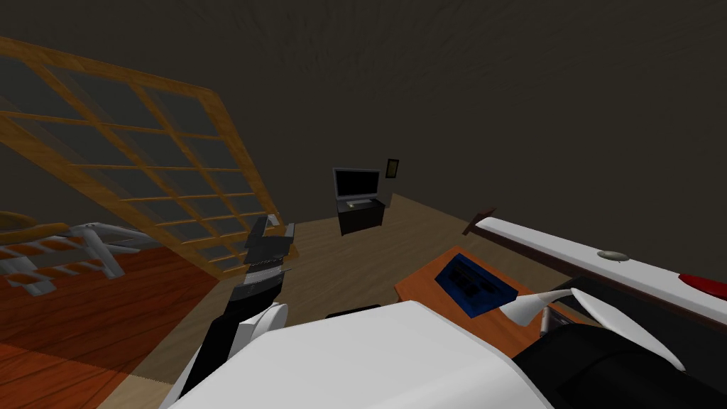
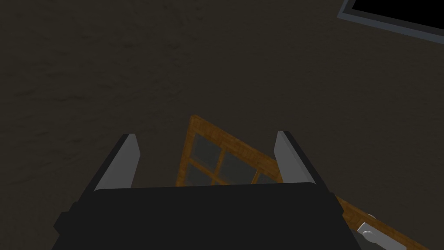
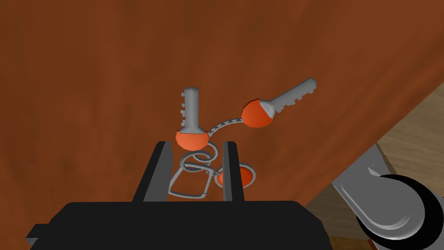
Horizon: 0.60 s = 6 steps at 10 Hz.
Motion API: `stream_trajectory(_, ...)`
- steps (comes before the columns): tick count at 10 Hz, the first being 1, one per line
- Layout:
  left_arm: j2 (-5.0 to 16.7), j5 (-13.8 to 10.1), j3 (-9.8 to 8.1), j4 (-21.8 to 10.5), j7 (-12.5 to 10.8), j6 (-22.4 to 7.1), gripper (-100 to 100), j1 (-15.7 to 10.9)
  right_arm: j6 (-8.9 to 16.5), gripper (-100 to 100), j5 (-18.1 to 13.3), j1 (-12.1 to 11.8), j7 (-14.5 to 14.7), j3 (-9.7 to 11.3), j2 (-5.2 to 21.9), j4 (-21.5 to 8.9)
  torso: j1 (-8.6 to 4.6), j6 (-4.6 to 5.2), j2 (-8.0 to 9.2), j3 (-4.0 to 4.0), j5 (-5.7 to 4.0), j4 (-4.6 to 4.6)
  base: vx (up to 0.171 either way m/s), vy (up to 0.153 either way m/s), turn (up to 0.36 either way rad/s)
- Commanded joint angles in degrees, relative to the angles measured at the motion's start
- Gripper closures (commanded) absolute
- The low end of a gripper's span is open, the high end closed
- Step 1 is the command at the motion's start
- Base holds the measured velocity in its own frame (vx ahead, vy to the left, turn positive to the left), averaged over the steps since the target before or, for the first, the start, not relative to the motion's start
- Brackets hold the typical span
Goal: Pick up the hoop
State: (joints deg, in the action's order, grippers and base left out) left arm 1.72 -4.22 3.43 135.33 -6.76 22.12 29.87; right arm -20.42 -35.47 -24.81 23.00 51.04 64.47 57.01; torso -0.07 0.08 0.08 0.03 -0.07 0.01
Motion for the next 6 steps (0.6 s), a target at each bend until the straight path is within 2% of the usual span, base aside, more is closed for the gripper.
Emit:
stream_trajectory(1, 0.00, 0.00, 0.00, 0.00, 0.00, 0.00, 0, 0.00, -0.82, 100, 0.23, -0.09, -0.09, -0.16, 1.70, 0.62, 0.00, 0.00, 0.00, 0.00, 0.00, 0.00, 0.007, 0.028, -0.065)
stream_trajectory(4, 0.00, 0.00, 0.00, 0.00, 0.00, 0.00, 0, 0.00, -1.83, 100, 0.61, -0.37, -0.38, -0.31, 4.49, 2.22, 0.17, 0.00, -0.02, -0.01, 0.05, -0.01, 0.003, 0.039, -0.060)
stream_trajectory(5, 0.00, 0.00, 0.00, 0.00, 0.00, 0.00, 0, 0.00, -1.58, 100, 0.52, -0.24, -0.45, -0.21, 4.05, 1.95, 0.19, 0.00, -0.02, -0.01, 0.06, -0.01, 0.000, 0.019, -0.010)
stream_trajectory(6, 0.00, 0.00, 0.00, 0.00, 0.00, 0.00, 0, 0.00, -1.67, 0, 0.54, -0.23, -0.51, -0.21, 4.19, 2.01, 0.11, 0.00, -0.01, -0.01, 0.02, -0.01, 0.000, 0.000, 0.000)
